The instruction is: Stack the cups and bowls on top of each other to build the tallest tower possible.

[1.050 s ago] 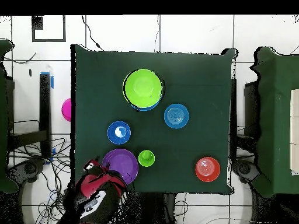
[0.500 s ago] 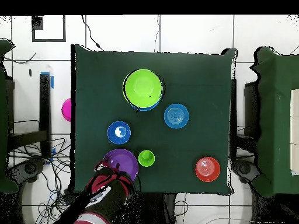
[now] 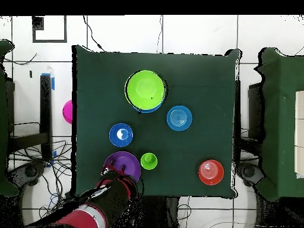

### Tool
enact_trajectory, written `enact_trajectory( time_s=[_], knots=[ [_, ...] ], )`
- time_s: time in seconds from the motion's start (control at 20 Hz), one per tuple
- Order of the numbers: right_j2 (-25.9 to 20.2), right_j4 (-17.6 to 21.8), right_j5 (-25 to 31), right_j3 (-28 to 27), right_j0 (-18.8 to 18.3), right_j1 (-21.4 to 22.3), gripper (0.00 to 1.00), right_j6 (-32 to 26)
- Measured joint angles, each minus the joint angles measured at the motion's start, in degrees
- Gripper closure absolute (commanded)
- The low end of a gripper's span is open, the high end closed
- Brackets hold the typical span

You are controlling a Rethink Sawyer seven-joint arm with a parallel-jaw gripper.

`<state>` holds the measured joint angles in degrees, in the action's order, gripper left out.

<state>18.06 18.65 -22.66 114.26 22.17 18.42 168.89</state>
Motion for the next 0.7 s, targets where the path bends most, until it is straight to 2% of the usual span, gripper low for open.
enact_trajectory(
  time_s=[0.2,0.7],
  knots=[
    [0.78,-0.36,-0.72,-0.21,1.14,-0.49,0.0,0.0],
    [0.77,-0.34,-0.71,-0.21,1.25,-0.39,0.0,0.0]
  ],
)
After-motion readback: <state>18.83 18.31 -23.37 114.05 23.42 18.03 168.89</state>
